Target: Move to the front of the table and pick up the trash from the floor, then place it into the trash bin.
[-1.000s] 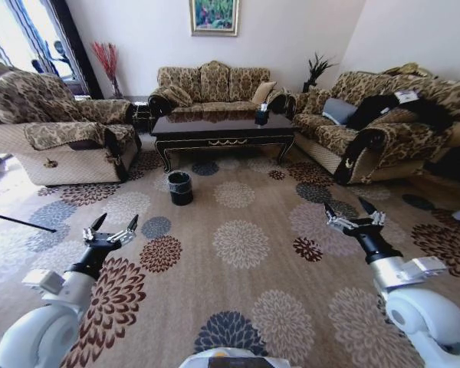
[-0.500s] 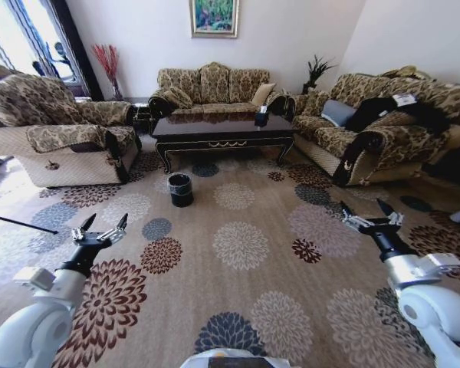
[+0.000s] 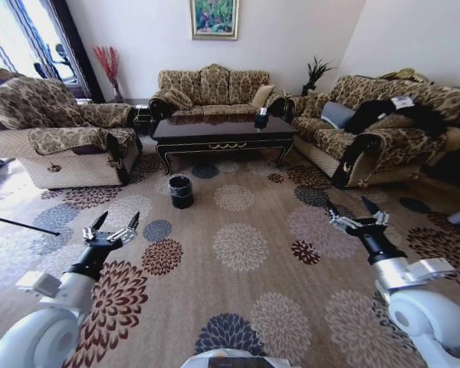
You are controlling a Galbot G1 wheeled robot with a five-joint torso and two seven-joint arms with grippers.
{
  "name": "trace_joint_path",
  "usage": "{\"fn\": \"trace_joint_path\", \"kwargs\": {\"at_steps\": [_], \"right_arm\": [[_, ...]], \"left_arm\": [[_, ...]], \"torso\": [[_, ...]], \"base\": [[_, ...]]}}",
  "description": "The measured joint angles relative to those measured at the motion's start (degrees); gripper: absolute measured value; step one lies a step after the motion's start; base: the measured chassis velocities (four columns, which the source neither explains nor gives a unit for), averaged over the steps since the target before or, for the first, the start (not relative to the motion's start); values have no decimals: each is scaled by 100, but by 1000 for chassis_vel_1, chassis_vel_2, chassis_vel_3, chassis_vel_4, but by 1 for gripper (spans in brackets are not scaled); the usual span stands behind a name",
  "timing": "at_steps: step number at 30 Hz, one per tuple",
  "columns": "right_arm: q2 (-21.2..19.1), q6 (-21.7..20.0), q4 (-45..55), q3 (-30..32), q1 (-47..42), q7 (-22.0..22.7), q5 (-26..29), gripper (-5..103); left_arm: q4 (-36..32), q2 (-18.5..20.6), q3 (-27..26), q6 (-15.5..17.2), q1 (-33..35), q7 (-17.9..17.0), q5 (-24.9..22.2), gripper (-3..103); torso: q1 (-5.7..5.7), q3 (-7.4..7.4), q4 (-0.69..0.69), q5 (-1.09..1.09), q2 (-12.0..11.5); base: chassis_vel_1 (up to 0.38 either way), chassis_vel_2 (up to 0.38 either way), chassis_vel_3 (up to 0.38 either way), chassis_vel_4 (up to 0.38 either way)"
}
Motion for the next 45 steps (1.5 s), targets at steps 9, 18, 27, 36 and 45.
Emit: {"fn": "trace_joint_path", "kwargs": {"at_steps": [9,18,27,36,45], "right_arm": [[2,124,0,-14,-75,-3,-32,100],[58,156,90,145,-235,-2,55,100],[282,383,143,-115,-342,30,31,100],[408,403,95,-377,-302,25,159,100],[412,357,-114,-645,-221,24,-13,100]], "left_arm": [[-14,24,34,-9,103,1,117,100],[28,127,45,-29,300,9,195,100],[139,72,123,-32,323,2,190,100],[118,-29,227,-8,234,-2,196,100],[103,-23,12,37,291,2,102,100]], "torso": [[90,133,0,0,222],[183,251,-1,-1,436],[280,385,-2,0,667],[370,510,0,0,880],[469,631,-2,0,1101]], "base": [[0,0,0,0],[0,0,0,0],[0,0,0,0],[0,0,0,0],[0,0,0,0]]}}
